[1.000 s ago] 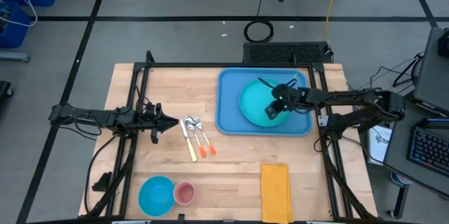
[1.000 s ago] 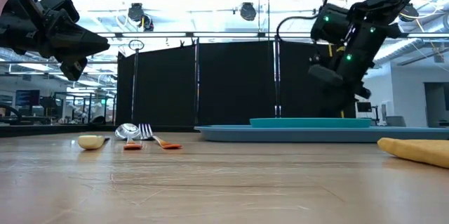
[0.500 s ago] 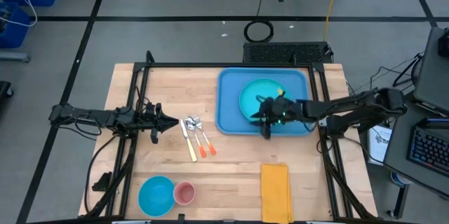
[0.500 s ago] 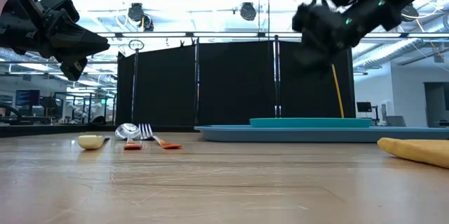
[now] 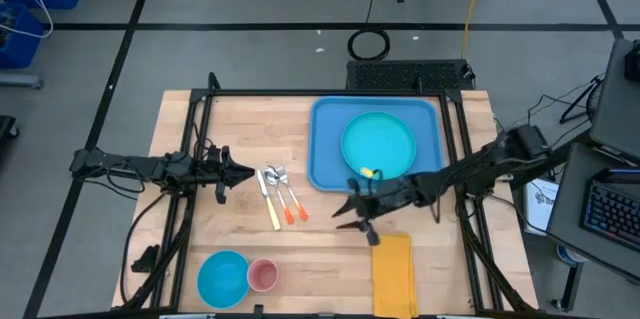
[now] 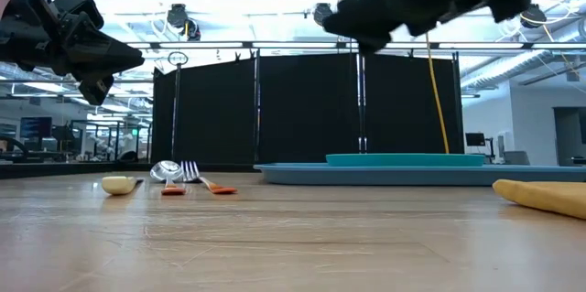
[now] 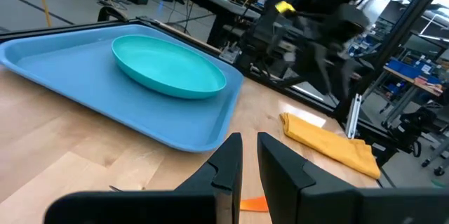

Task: Set up tray
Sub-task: Put the pink cup onto the blue tray

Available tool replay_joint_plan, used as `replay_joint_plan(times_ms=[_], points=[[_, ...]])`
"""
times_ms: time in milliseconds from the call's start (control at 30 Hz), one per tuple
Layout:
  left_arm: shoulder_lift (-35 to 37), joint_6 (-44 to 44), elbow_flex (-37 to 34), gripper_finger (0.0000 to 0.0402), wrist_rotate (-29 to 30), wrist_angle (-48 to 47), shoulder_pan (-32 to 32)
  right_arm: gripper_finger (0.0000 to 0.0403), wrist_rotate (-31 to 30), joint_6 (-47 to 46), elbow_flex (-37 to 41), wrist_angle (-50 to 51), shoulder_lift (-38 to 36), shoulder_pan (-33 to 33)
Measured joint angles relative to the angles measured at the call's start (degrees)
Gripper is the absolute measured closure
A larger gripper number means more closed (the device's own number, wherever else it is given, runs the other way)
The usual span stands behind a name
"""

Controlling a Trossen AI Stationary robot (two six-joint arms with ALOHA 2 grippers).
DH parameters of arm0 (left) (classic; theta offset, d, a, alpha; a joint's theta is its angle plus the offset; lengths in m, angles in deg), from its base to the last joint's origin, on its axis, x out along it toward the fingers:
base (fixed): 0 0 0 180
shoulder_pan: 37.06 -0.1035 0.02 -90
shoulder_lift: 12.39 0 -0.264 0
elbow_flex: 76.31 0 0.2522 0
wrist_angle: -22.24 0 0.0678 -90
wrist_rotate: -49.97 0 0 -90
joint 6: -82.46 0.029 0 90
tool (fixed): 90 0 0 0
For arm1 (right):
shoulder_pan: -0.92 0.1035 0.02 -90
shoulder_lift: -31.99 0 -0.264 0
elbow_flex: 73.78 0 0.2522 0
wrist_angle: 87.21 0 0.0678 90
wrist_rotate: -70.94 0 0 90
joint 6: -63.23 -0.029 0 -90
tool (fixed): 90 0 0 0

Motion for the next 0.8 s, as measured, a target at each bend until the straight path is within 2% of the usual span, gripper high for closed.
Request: replay_joint_plan(times_ms=[167, 333, 533, 800], points=[[-0.03, -0.04, 0.0, 0.0353, 0.0, 0.0, 0.0, 0.0264, 2.74, 5.78, -11.42, 9.53, 8.08, 2.52], [-0.72, -0.13, 0.0, 0.0353, -0.01, -0.04, 0.02, 0.0264, 2.85, 12.62, -24.2, 21.84, 15.06, 4.89], [-1.92, -0.15, 0.0, 0.0353, 0.0, -0.02, 0.0, 0.0264, 1.37, 21.0, -35.29, 30.56, 18.69, 6.9], [-2.99, -0.13, 0.0, 0.0353, 0.13, 1.27, 0.02, 0.0264, 1.54, 26.5, -48.72, 42.59, 25.85, 6.75]])
